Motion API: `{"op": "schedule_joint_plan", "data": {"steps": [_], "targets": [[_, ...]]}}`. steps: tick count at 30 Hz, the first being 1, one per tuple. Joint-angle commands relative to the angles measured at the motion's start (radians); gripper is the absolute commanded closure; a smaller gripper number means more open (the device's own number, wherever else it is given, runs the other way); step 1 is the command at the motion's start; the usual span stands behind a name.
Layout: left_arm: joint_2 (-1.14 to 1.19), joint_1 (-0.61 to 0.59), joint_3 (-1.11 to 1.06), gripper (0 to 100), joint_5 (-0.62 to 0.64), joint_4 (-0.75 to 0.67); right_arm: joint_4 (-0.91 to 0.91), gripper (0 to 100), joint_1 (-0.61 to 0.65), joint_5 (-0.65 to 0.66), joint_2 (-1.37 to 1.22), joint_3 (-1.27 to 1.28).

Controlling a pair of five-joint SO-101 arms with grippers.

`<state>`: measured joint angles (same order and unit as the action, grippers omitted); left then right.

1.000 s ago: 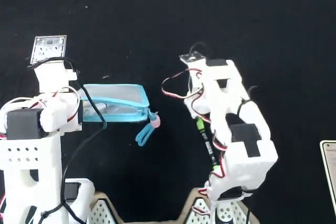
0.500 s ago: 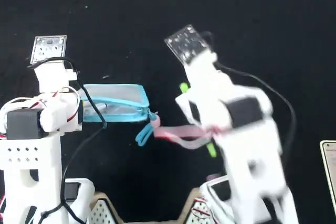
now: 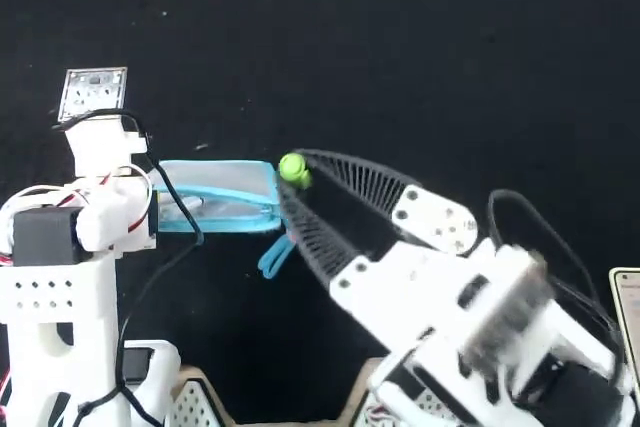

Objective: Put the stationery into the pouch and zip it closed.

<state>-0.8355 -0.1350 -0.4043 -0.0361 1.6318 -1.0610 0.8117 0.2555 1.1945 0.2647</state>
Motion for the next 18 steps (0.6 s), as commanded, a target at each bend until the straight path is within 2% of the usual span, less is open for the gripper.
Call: {"op": "schedule_joint_plan", "data": {"steps": [1, 5, 13, 18], "targets": [[-0.002, -0.013, 0.005, 97, 0.006, -0.017, 0.058, 98.4, 0.081, 0.002, 0.008, -0.050], [-0.002, -0.015, 0.005, 97, 0.006, -0.017, 0.087, 98.4, 0.114, 0.002, 0.012, 0.015], [-0.002, -0.013, 0.002, 97, 0.006, -0.017, 0.342, 98.6, 0.114, 0.002, 0.016, 0.308], [-0.002, -0.008, 0.002, 97, 0.006, -0.017, 0.427, 98.6, 0.114, 0.002, 0.016, 0.449]]}}
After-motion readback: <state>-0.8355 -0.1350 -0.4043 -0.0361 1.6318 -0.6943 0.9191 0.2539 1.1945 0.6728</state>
